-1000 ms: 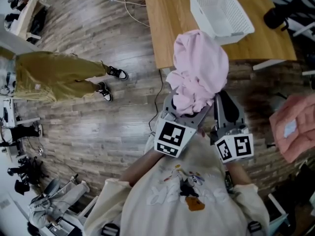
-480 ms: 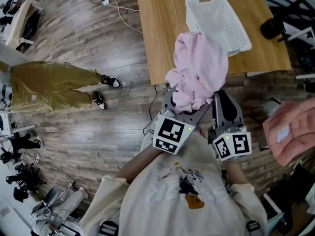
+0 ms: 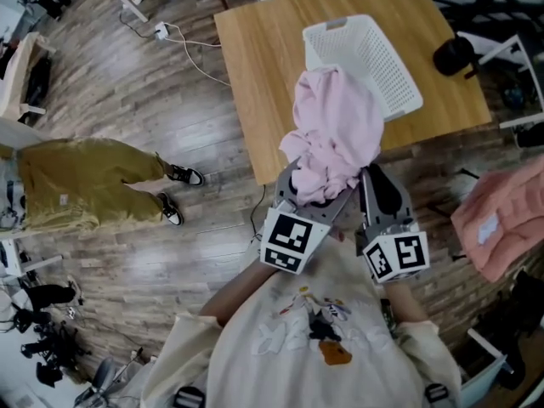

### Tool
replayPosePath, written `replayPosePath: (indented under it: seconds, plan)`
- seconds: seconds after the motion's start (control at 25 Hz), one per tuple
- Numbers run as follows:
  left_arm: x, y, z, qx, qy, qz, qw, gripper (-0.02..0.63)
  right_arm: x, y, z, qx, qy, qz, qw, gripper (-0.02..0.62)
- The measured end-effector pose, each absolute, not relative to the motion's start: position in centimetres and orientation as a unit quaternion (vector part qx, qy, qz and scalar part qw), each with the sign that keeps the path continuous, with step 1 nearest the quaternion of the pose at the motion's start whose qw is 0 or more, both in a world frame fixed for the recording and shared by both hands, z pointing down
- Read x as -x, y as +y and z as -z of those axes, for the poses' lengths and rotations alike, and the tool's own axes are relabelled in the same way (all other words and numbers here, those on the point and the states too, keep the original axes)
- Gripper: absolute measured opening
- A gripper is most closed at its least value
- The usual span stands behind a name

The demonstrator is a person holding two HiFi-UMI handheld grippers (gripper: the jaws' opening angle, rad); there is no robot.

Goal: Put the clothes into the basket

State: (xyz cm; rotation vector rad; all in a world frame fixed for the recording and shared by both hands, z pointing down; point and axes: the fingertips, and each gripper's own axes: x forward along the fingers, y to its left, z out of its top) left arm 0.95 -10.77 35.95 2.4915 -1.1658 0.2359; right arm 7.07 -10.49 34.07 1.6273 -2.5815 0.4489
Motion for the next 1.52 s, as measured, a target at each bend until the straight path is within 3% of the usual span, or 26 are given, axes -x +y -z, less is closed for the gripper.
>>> replayPosePath:
  seconds: [0.4,0.72,1.52]
  plan:
    - [-3.2,-15.5,-34.8,-0.910,-0.359,-0.107,0.179,0.351,-8.9,-14.6,-32.7,-0.550,-0.822,-0.140,0.045,0.069]
    - [-0.6,-18.4,-37.4,-0.901,-0.376,-0.119,0.181,0.348,-6.5,-17.7,-35.7,-0.541,-0.824,-0.164,0.039,0.069]
    - [-7.0,-27.6,-38.9,-0.884,-0.407,-0.106,0.202,0.344,-12.8,-26.8,-37.0,-0.562,-0.806,-0.175,0.061,0.067]
